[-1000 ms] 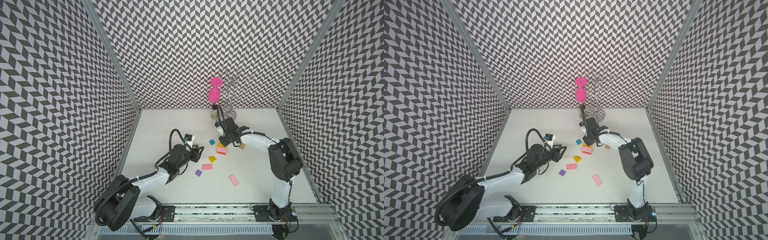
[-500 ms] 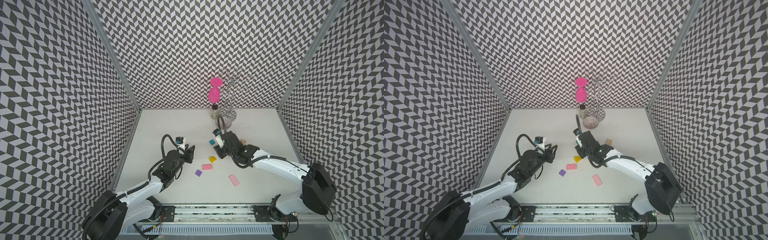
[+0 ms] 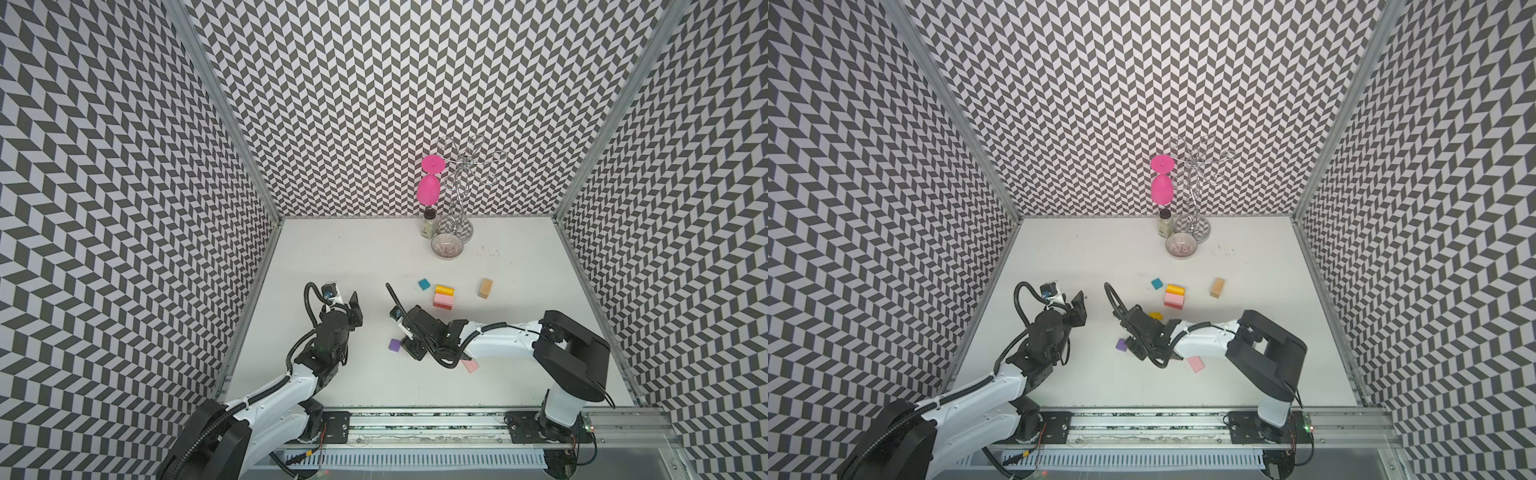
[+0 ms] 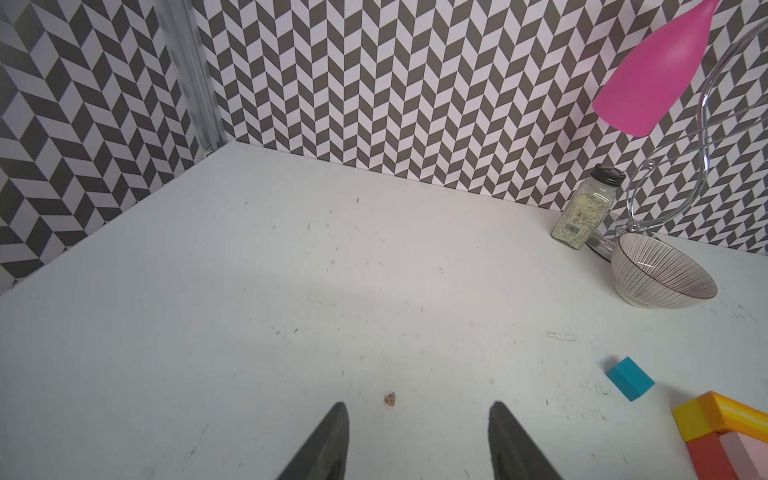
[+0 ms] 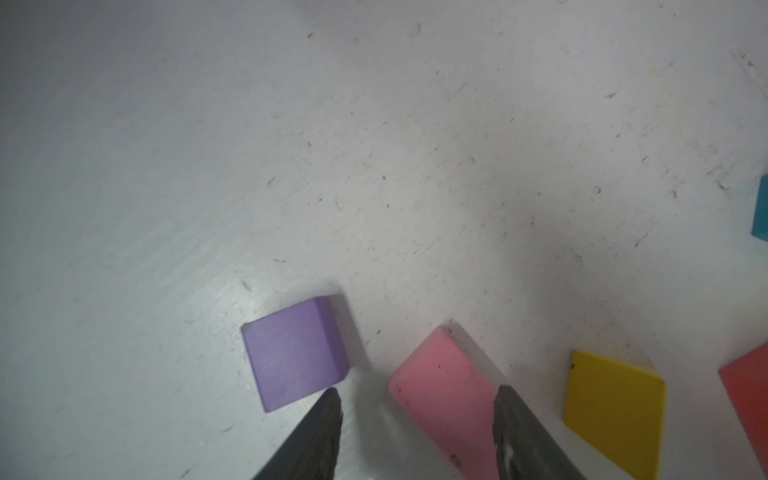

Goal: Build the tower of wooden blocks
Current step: 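Swing the right gripper toward the loose pink block near the purple cube, then lower the open right gripper around the pink rectangular block and close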

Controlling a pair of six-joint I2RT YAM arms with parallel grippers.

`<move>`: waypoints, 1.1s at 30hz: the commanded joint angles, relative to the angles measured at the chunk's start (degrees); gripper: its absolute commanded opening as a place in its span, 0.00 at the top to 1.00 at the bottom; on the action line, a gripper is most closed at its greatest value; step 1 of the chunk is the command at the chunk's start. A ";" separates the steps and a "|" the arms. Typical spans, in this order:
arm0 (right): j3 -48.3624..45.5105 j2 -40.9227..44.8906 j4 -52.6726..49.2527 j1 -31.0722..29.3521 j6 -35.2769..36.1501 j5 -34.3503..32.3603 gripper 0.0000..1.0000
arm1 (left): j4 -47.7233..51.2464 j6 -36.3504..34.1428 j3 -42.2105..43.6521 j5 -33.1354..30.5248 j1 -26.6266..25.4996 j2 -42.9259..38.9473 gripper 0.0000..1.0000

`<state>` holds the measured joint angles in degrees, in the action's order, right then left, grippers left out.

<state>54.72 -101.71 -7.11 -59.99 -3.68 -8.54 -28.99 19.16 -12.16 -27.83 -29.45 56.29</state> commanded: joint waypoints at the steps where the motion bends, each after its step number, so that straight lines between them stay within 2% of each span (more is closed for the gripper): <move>1: 1.79 -1.12 2.68 -0.13 -0.36 -1.16 0.41 | -2.47 0.84 0.39 -1.26 0.11 -0.39 0.45; 12: -1.06 -0.15 2.81 0.22 -1.91 -3.27 0.39 | -3.08 0.18 -0.07 -0.73 -0.02 0.93 0.46; 19: 1.40 -3.72 -0.18 0.55 -2.18 -3.37 0.39 | -3.38 0.00 0.64 0.12 -0.17 -0.29 0.46; 25: -0.58 -2.26 -0.98 0.07 -3.94 -3.79 0.39 | -3.84 -0.17 1.35 0.73 -0.17 -1.35 0.46; 33: -1.63 0.02 -4.11 -1.31 -6.10 -9.45 0.38 | -4.00 -0.24 1.70 1.03 -0.29 -1.97 0.46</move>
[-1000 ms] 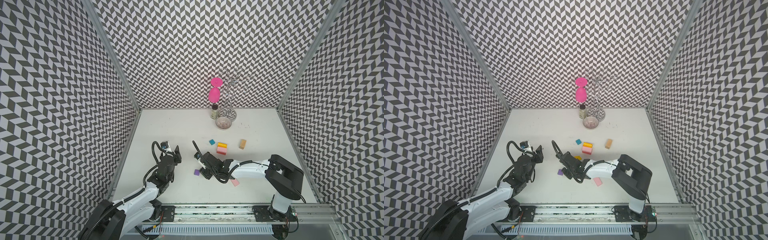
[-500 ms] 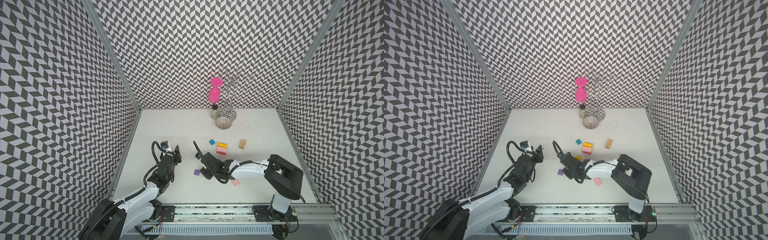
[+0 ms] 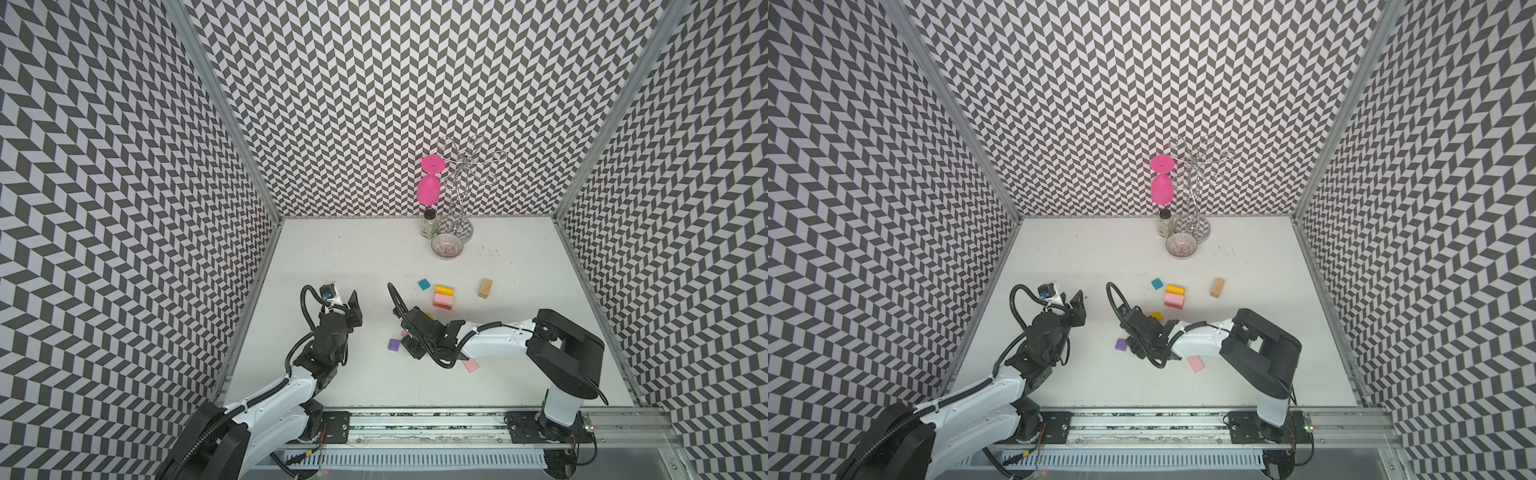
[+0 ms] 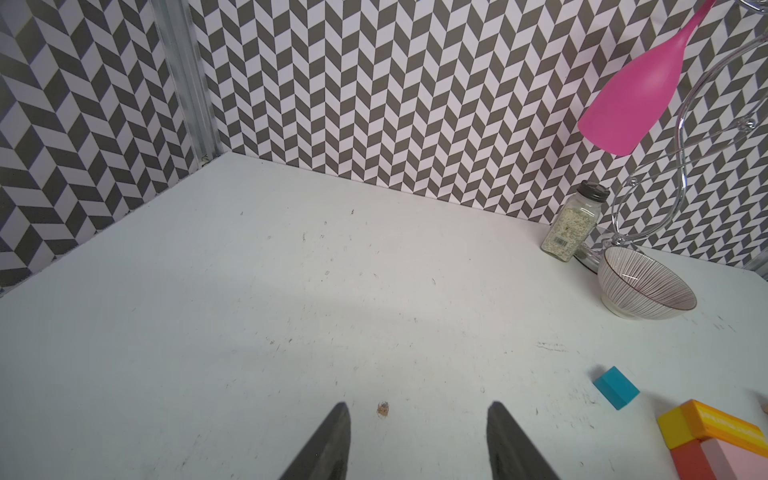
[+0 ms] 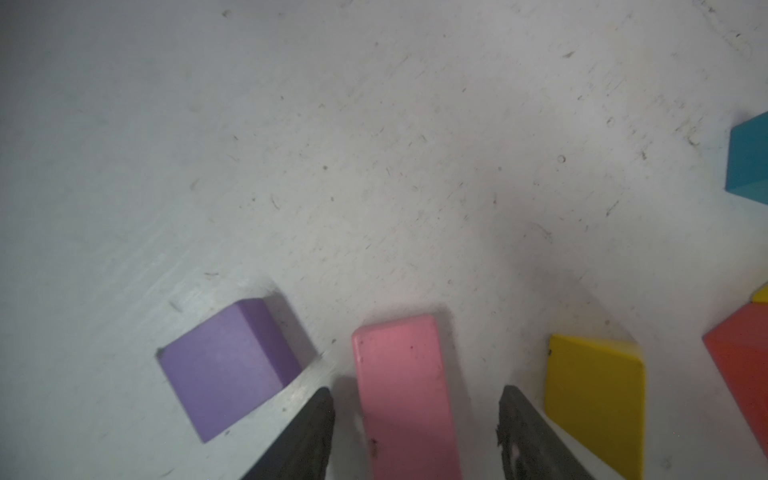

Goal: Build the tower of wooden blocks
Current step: 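Lower the open right gripper around the pink rectangular block and close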

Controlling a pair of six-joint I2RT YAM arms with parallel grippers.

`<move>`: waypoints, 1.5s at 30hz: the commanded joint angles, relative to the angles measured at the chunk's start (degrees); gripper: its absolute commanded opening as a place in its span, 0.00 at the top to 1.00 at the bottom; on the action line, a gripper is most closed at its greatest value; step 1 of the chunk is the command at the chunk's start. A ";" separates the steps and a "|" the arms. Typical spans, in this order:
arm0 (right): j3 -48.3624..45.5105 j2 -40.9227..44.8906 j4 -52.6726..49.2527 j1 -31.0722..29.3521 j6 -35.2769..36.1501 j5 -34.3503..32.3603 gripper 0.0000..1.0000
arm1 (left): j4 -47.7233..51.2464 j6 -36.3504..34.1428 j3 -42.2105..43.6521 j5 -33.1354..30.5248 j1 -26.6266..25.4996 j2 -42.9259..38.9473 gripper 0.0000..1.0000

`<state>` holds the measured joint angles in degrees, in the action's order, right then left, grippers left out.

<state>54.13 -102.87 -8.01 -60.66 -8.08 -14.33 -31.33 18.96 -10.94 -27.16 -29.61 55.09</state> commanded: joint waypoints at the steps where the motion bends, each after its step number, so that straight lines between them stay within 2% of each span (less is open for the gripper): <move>1: -0.96 1.27 -4.00 -0.77 -2.17 -4.66 0.38 | -1.65 -0.06 0.56 0.35 -0.18 -0.77 0.46; 5: -2.39 2.91 -6.23 -1.52 -4.84 -7.91 0.37 | -1.72 -0.11 0.66 0.43 -0.12 -0.95 0.46; 8: -5.57 5.22 -3.97 -1.42 -6.00 -9.52 0.33 | -1.81 -0.15 0.66 0.44 -0.14 -0.88 0.46; 11: -5.83 5.58 -4.45 -1.26 -7.55 -11.08 0.34 | -1.95 -0.23 0.57 0.55 -0.15 -0.60 0.46; 13: -5.62 5.27 -5.36 -0.55 -9.21 -12.76 0.34 | -1.90 -0.33 0.41 0.53 -0.34 -0.29 0.46; 17: -4.45 2.83 -6.64 2.57 -10.79 -11.32 0.39 | -1.95 -0.33 0.30 0.27 -0.49 -0.07 0.46; 21: -2.18 -0.09 -8.41 2.96 -12.25 -12.32 0.40 | -1.91 -0.33 0.48 0.34 -0.48 -0.42 0.46; 28: -1.96 -0.42 -6.37 3.27 -12.23 -7.74 0.42 | -1.98 -0.42 0.48 0.35 -0.53 -0.33 0.46; 34: -4.33 5.98 -3.79 2.44 -11.37 -1.14 0.33 | -2.07 -0.50 0.48 0.35 -0.49 -0.25 0.46; 37: -4.82 7.15 -1.35 2.15 -10.79 2.74 0.31 | -2.11 -0.48 0.48 0.26 -0.54 -0.25 0.46; 45: -1.73 2.67 -0.78 1.87 -10.90 3.08 0.34 | -2.24 -0.55 0.40 0.35 -0.60 -0.07 0.46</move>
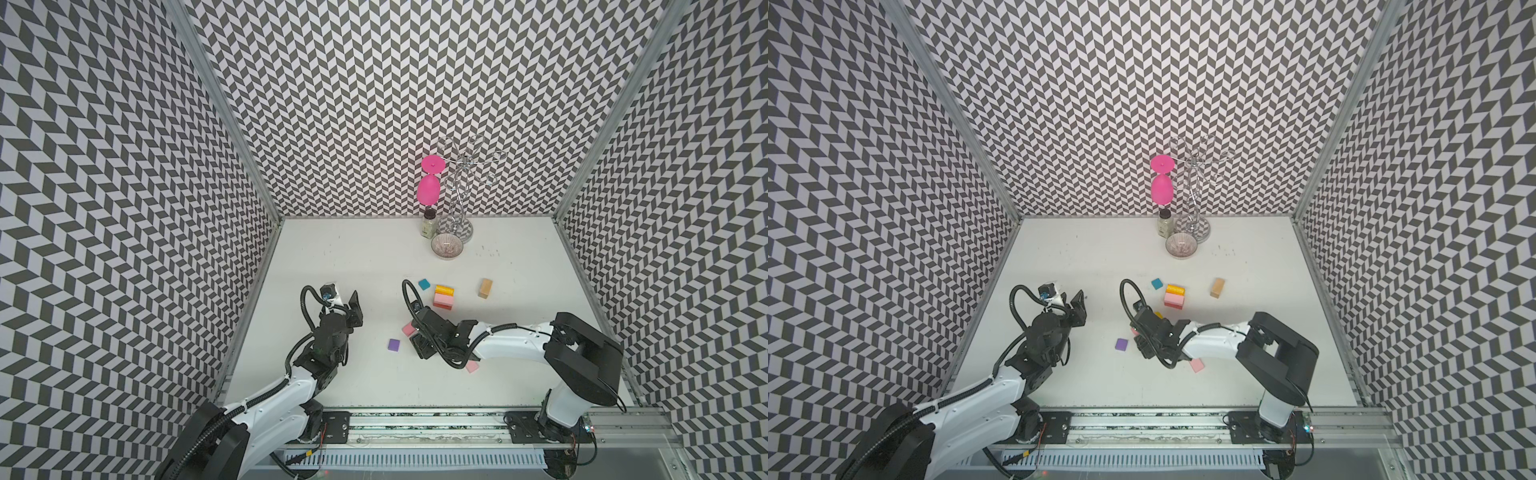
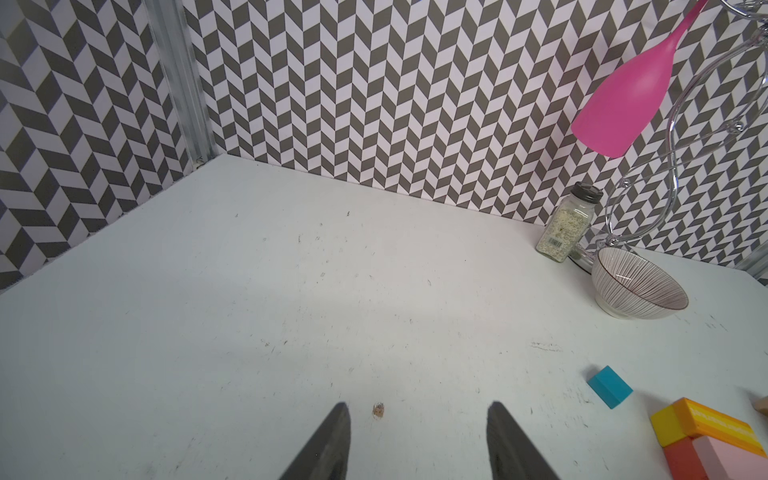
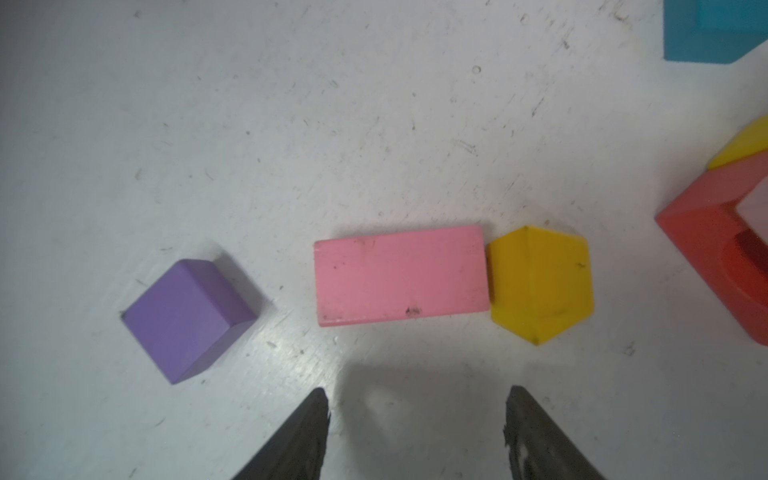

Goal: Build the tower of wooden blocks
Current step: 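Lower the open right gripper around the pink rectangular block and close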

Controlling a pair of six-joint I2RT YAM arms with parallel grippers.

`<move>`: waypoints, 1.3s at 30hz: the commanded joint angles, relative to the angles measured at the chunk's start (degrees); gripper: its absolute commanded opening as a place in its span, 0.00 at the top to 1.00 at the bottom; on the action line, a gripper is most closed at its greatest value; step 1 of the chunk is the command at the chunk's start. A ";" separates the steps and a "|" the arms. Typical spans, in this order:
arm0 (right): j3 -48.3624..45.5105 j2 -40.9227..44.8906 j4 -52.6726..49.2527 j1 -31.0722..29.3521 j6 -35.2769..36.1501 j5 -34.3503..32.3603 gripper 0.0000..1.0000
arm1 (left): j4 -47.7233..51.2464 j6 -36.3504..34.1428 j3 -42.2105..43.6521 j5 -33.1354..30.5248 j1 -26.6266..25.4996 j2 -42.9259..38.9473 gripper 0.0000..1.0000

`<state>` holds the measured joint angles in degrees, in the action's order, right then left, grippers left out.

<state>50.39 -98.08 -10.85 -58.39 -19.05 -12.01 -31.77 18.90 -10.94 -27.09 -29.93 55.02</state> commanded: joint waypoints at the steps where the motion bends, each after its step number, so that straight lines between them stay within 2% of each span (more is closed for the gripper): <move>1: 2.99 -3.50 1.40 -0.41 -0.10 -0.15 0.35 | -1.80 -0.53 0.39 0.29 -0.37 -0.01 0.46; 10: 7.89 -10.03 -0.08 -0.16 0.67 -2.48 0.37 | -1.98 -0.72 0.16 0.02 -0.52 0.52 0.46; 19: 9.15 -12.27 -3.47 -0.02 1.37 -7.94 0.27 | -2.13 -0.88 0.08 -0.23 -0.87 0.85 0.46; 26: 10.56 -14.28 -3.03 0.47 3.68 -7.53 0.27 | -2.16 -1.01 0.08 -0.32 -1.09 0.87 0.47; 29: 11.22 -14.85 -1.80 0.47 5.45 -5.38 0.26 | -2.09 -1.14 0.11 -0.33 -1.18 0.87 0.47; 30: 11.31 -14.79 -1.21 0.47 5.95 -5.17 0.23 | -2.22 -1.14 0.13 -0.33 -1.27 0.87 0.47; 31: 11.37 -14.77 -0.75 0.55 6.31 -5.38 0.01 | -2.20 -1.14 0.13 -0.37 -1.27 0.87 0.47; 39: 13.11 -15.47 0.19 2.80 11.11 0.81 0.00 | -2.39 -1.23 0.22 -0.42 -1.36 0.79 0.47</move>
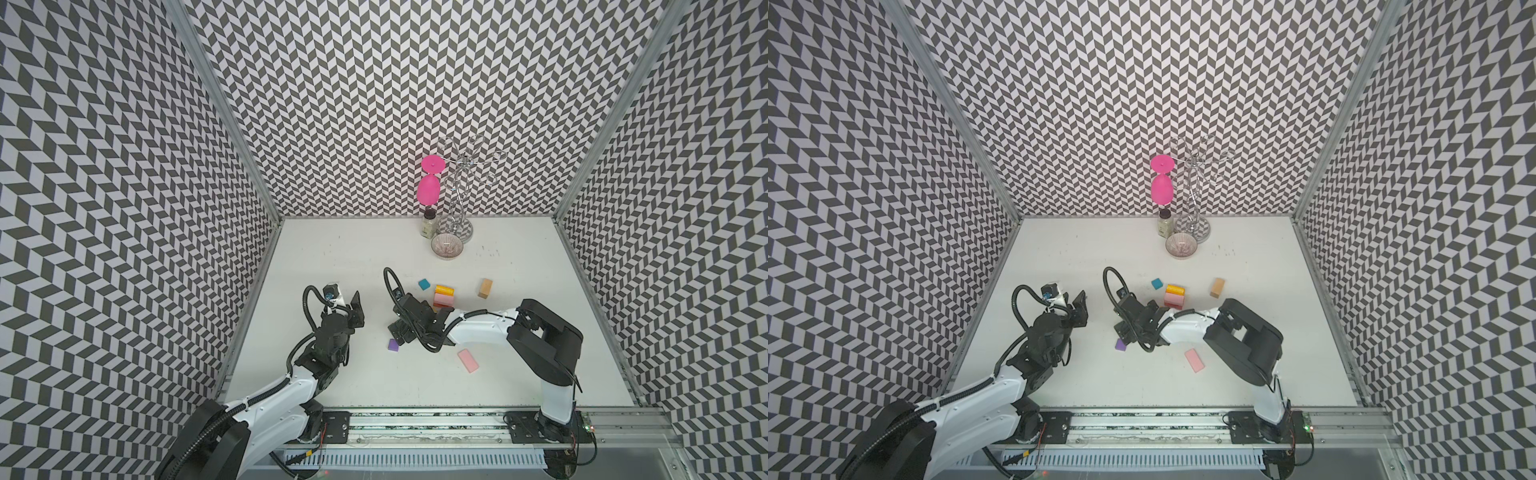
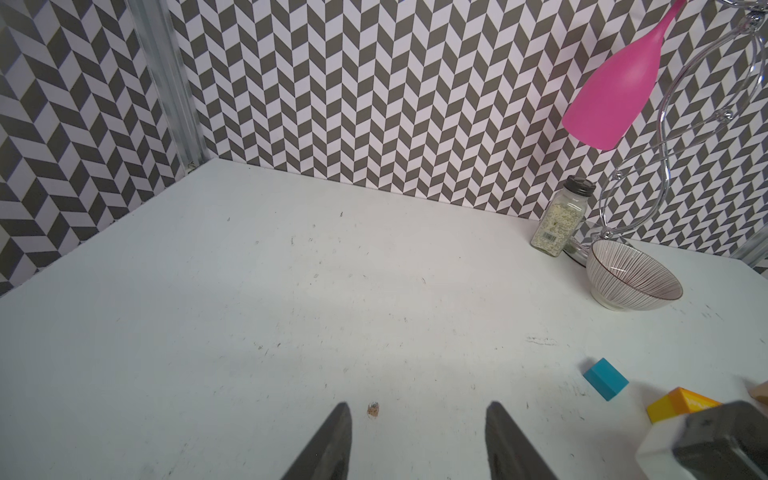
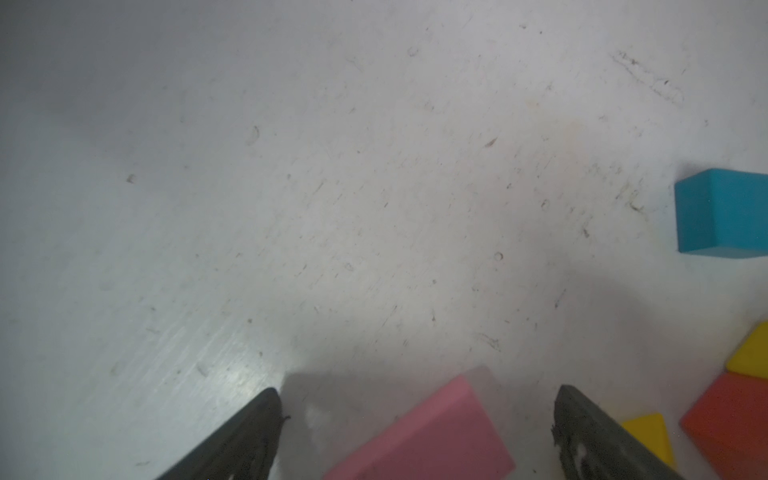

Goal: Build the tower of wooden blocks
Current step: 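Lower the open right gripper around the pink rectangular block and close, then lift the pink block off the table with the right gripper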

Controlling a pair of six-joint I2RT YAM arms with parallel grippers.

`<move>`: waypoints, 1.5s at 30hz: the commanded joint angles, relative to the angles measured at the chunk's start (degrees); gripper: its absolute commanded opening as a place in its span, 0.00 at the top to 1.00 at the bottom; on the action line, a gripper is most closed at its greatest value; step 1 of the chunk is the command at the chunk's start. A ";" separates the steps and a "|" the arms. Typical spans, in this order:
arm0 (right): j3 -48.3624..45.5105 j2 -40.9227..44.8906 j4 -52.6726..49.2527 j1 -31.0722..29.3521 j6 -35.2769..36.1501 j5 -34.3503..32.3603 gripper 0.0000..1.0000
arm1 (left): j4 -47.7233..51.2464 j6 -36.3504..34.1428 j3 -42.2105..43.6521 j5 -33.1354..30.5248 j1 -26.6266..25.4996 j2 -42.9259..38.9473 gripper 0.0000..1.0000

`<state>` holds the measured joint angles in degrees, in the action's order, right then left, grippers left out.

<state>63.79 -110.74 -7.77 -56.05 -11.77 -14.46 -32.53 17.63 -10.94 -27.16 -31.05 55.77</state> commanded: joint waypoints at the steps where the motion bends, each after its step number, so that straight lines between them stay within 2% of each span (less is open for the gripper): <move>1: -0.37 -2.77 -2.51 0.50 4.39 5.02 0.00 | -1.58 -0.01 0.16 -0.35 -0.24 0.12 0.47; 5: -1.08 -2.64 -1.19 0.42 5.43 9.83 0.01 | -1.70 -0.05 0.13 -0.44 -0.33 0.27 0.47; 7: -1.28 -2.73 -1.62 0.41 5.18 9.99 0.11 | -1.73 -0.07 0.04 -0.44 -0.33 0.31 0.48; 13: -3.33 -1.66 -1.59 -0.14 3.45 10.10 0.25 | -1.75 -0.14 0.13 -0.51 -0.43 0.39 0.48; 32: -11.16 5.23 -0.18 -2.70 0.17 9.18 0.28 | -1.80 -0.23 0.30 -0.55 -0.77 -0.05 0.48; 38: -9.50 3.41 -2.44 -3.01 -0.89 6.50 0.38 | -1.70 -0.23 0.22 -0.61 -0.86 0.11 0.48; 45: -8.48 4.66 -3.75 -3.09 -4.00 4.64 0.55 | -1.76 -0.31 0.05 -0.70 -0.86 0.42 0.49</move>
<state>55.44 -105.03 -5.32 -58.76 -12.88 -9.28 -32.58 17.56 -10.94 -27.31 -31.53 55.90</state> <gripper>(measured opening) 0.599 0.516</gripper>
